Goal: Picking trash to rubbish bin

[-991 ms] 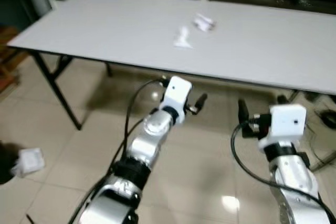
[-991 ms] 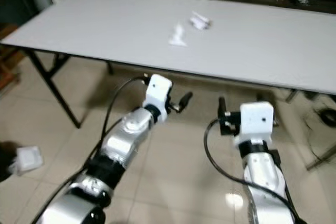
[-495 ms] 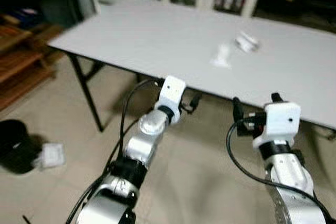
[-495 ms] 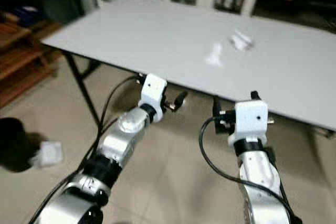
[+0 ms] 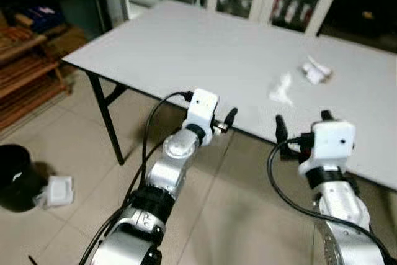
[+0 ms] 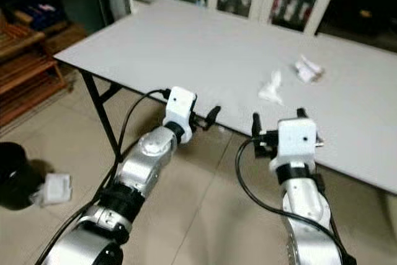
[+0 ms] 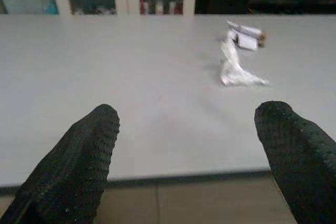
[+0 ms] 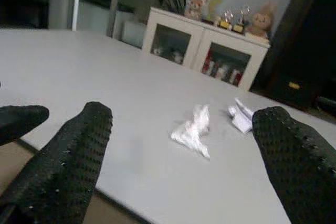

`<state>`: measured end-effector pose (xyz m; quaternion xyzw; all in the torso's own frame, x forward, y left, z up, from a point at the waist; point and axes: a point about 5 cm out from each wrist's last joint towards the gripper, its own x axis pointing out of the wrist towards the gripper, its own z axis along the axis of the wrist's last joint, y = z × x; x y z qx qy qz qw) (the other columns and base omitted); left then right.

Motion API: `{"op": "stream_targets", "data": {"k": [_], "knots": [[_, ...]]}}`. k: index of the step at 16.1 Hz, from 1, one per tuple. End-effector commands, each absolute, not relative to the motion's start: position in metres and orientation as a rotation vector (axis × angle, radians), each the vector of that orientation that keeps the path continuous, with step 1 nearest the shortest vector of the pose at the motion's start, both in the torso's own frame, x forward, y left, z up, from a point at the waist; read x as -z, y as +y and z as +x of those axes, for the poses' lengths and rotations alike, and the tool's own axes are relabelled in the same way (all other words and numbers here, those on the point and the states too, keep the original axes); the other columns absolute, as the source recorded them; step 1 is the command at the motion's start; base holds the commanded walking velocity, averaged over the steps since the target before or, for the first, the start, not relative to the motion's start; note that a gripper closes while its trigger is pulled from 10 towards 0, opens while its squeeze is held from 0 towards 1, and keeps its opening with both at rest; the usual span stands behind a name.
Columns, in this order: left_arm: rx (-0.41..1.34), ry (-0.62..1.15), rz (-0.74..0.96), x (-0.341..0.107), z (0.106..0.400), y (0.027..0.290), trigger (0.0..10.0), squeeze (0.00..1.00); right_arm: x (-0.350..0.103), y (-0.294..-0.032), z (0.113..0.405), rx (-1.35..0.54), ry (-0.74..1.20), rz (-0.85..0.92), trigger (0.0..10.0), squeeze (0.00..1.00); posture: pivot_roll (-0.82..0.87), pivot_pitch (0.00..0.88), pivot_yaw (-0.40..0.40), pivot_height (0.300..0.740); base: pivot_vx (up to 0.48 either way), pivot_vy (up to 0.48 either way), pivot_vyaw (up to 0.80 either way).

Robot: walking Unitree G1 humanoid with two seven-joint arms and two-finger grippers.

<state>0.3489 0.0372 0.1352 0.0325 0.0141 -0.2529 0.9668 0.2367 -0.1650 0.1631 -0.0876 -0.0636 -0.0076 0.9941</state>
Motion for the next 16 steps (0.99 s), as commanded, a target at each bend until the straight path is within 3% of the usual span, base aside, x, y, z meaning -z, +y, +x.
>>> {"op": "stream_targets", "data": {"k": [1,11,16], "knots": [[0.496,0.039,0.063,-0.1339,0.3502,0.0427,10.0,0.0,-0.1637,-0.1622,0.2359,0.005,-0.126,-0.163,10.0,0.0,0.06,0.051,-0.052,0.74,0.0,0.0,0.0],[0.496,0.034,0.066,-0.1353,0.351,0.0435,10.0,0.0,-0.162,-0.1622,0.2361,0.007,-0.122,-0.164,10.0,0.0,0.07,0.048,-0.046,0.74,0.0,0.0,-0.72],[0.473,0.058,0.012,-0.1351,0.3518,0.0426,10.0,0.0,-0.1604,-0.1617,0.2356,0.008,-0.119,-0.16,10.0,0.0,0.07,0.05,-0.043,0.74,0.0,0.0,0.0]]}}
